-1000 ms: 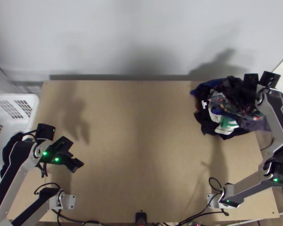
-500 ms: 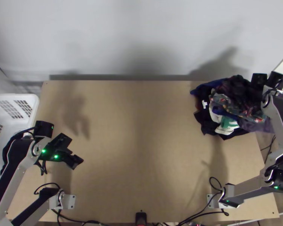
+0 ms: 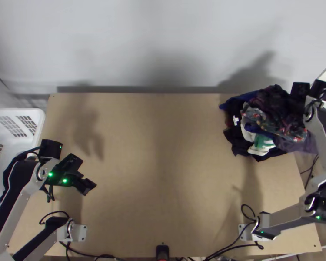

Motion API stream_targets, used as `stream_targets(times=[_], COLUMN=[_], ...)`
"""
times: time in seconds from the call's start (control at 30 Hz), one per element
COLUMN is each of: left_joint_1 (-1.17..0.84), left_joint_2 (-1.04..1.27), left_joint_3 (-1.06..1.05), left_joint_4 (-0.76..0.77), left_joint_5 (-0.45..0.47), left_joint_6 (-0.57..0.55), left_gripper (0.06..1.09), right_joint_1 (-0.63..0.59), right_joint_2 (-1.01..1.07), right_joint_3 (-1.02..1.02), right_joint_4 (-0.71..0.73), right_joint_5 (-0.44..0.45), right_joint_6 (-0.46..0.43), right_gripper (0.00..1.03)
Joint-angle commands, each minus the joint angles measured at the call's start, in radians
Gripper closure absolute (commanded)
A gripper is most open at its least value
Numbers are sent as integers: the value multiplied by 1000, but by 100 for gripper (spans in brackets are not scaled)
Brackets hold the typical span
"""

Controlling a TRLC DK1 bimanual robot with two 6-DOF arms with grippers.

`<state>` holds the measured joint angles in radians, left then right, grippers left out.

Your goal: Fold the t-shirt

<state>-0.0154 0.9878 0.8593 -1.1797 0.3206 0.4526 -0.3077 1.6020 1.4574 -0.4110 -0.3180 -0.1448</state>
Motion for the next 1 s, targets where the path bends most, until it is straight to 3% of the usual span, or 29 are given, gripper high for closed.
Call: stream_targets(times=[0.0, 0.2, 0.33, 0.5, 0.63, 0.7, 0.8, 0.9, 0.97], left_joint_1=[2, -1, 31, 29, 35, 34, 22, 28, -1], left_joint_2=[-3, -58, -121, -215, -337, -397, -503, -635, -736], left_joint_3=[3, -29, -66, -135, -190, -240, -370, -506, -566], left_joint_4=[-5, 100, 236, 368, 528, 627, 798, 936, 950], left_joint_5=[0, 0, -41, -132, -226, -239, -239, -239, -236], left_joint_6=[-2, -42, -118, -153, -180, -180, -92, -75, -81], left_gripper=[11, 11, 10, 10, 10, 10, 10, 10, 10], right_joint_1=[5, 5, 5, 16, 16, 16, 13, 4, -14], right_joint_2=[-119, -436, -686, -976, -1131, -1223, -1380, -1610, -1608], right_joint_3=[87, -71, -351, -684, -807, -891, -1025, -1148, -1160], right_joint_4=[-92, -69, 90, 190, 225, 310, 365, 344, 236], right_joint_5=[0, 71, 181, 303, 333, 333, 335, 336, 358], right_joint_6=[4, 17, 28, 8, -45, -87, -173, -260, -251], right_gripper=[4, 4, 4, 4, 4, 4, 4, 4, 4])
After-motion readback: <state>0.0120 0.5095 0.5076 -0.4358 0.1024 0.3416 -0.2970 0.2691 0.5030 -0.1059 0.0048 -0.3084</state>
